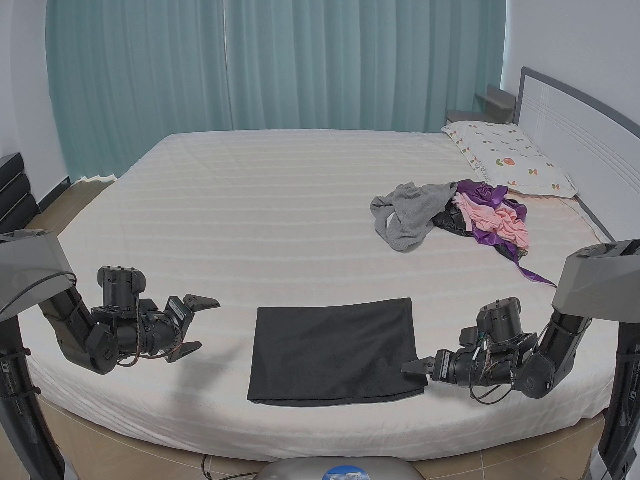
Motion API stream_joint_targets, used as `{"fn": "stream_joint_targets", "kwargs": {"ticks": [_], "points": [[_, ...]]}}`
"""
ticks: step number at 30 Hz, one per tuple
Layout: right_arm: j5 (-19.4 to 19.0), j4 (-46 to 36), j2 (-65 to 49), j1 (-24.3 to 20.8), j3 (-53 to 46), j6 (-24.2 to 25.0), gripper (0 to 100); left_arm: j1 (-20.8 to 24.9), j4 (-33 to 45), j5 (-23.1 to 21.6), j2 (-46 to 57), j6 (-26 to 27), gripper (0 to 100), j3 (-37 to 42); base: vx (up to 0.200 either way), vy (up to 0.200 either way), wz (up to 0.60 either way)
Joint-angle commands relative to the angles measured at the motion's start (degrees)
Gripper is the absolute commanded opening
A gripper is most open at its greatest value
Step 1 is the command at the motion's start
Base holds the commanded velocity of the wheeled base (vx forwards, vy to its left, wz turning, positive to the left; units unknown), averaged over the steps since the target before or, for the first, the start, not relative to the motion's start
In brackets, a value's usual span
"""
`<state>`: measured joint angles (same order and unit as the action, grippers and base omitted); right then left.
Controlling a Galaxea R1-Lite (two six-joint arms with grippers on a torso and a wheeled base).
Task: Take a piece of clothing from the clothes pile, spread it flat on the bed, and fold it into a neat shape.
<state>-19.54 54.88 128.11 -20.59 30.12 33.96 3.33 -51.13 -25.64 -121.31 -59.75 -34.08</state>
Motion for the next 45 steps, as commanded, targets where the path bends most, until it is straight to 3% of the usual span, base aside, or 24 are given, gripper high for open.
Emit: {"fn": "stream_joint_targets", "kwargs": {"ticks": [1,36,37,45], "points": [[0.21,-0.30,0.74,-0.50,0.90,-0.04,0,0.01,-0.03,-0.03,0.02,-0.02,100,-0.02,0.000,0.000,0.00],[0.38,-2.85,-2.08,0.99,-3.84,-1.36,0,-0.08,0.06,0.06,0.02,-0.20,100,-0.19,0.000,0.000,0.00],[0.38,-2.85,-2.08,0.99,-3.84,-1.44,100,0.01,0.06,0.06,0.02,-0.20,100,-0.10,0.000,0.000,0.00],[-0.50,-1.53,-4.27,2.48,-2.96,-0.21,100,-0.08,0.06,0.06,-0.07,-0.28,100,-0.37,0.000,0.000,0.00]]}}
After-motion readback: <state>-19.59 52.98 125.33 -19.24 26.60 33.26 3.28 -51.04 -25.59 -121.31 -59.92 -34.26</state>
